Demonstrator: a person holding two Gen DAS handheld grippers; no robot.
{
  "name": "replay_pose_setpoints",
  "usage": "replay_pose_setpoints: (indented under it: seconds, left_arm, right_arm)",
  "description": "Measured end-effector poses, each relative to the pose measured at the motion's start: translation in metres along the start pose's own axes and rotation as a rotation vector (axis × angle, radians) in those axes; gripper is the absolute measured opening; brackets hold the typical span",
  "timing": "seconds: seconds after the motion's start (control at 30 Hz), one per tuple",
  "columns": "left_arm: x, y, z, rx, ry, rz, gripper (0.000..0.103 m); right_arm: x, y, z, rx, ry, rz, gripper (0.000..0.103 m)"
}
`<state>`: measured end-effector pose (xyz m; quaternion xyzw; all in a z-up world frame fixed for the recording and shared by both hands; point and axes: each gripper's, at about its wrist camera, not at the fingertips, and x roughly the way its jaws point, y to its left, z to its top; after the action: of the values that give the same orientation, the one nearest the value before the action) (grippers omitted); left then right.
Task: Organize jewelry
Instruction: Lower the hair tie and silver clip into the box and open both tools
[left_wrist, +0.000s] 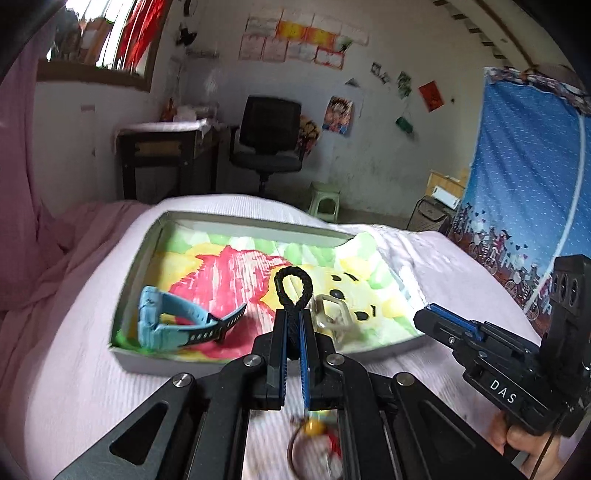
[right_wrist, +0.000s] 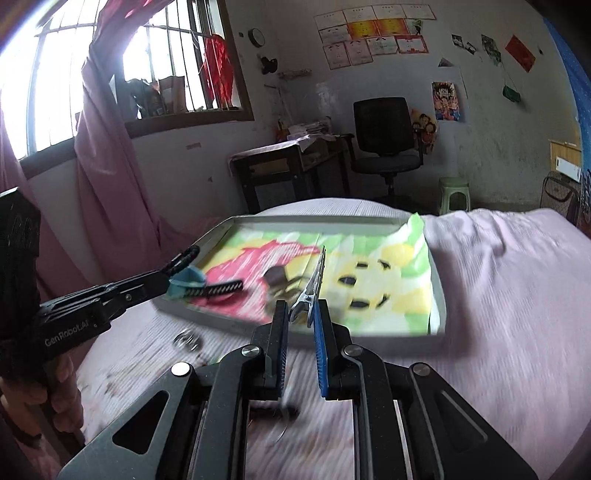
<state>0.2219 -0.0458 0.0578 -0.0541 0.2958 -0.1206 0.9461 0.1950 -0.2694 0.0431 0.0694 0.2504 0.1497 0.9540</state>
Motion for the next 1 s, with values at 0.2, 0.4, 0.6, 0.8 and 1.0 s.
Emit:
replay_pose_setpoints:
  seconds: [0.2, 0.4, 0.6, 0.8, 1.0]
  left_arm:
    - [0.04, -0.004, 0.007, 0.002, 0.107, 0.022, 0.006]
    - [0.065, -0.002, 0.003, -0.004, 0.193, 0.062, 0.006]
    - [0.076, 0.003, -0.003, -0.014, 0.245, 0.084, 0.006]
    - [0.078, 0.002, -0.003, -0.002, 0.253, 0.086, 0.007]
    - [0.07, 0.007, -0.004, -0.033, 0.233, 0.053, 0.014]
  right_arm:
    - [0.042, -0.016, 0.019, 0.04, 0.051, 0.007, 0.012]
    - [0.073, -0.023, 0.016, 0.057, 0.133, -0.007, 0.012]
    - [0.094, -0.029, 0.005, 0.064, 0.231, -0.015, 0.012]
    - [0.099, -0.027, 0.002, 0.054, 0.27, -0.024, 0.013]
    - [0.095, -0.028, 0.002, 0.051, 0.272, -0.03, 0.025]
